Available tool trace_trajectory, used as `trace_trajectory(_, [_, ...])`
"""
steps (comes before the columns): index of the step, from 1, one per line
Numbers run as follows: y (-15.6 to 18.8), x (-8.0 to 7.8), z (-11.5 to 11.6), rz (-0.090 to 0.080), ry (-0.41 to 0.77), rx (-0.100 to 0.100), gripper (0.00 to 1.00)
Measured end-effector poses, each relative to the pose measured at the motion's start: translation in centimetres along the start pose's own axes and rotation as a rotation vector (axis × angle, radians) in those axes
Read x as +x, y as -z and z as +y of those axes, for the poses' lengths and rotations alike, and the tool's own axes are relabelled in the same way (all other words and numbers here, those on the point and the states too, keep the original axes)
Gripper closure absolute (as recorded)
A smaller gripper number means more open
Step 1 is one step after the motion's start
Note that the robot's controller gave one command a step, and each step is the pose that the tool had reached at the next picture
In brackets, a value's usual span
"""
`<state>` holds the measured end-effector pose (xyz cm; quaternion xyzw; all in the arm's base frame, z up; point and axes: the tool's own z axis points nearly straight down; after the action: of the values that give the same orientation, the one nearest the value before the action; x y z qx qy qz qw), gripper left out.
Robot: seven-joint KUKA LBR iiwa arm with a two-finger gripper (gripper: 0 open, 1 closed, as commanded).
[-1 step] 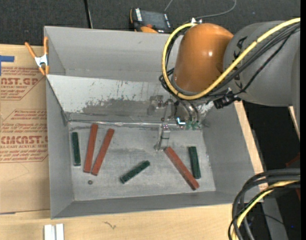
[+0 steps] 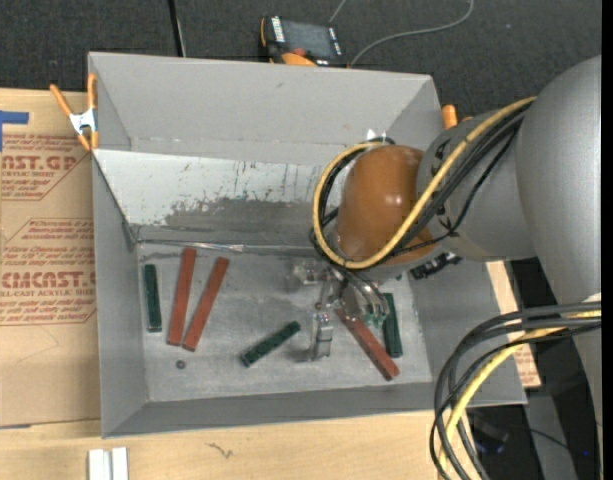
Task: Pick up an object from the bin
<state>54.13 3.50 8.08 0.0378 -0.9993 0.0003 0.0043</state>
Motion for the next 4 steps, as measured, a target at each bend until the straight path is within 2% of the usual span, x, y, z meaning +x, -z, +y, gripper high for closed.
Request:
trace_trajectory(1, [-1.1,3.8,5.1,-0.006,0.124,-0.002,0.0])
trace_trajectory(2, [-1.0,3.6,5.0,-0.009,0.121,-0.001,1.0])
trace_trajectory(3, [10.3,1.2,4.8,-0.02,0.078,-0.001,1.0])
trace_trajectory(4, [21.7,2.6,5.2,-0.02,0.086,0.0,1.0])
